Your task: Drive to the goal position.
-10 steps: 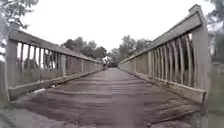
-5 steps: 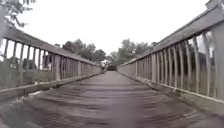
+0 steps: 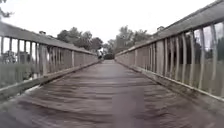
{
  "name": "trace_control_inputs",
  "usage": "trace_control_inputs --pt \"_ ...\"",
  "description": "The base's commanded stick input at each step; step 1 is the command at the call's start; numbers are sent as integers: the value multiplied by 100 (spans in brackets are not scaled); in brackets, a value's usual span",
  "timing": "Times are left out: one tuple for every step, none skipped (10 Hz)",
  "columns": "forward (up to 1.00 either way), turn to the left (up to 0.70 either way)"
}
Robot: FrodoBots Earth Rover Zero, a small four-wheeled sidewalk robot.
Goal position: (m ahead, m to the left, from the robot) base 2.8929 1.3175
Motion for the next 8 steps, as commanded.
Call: trace_control_inputs --pt "70 -20" --pt "70 -35" --pt "70 -18" --pt "70 0" --pt "70 0" --pt "70 0" --pt "70 0" --pt "70 0"
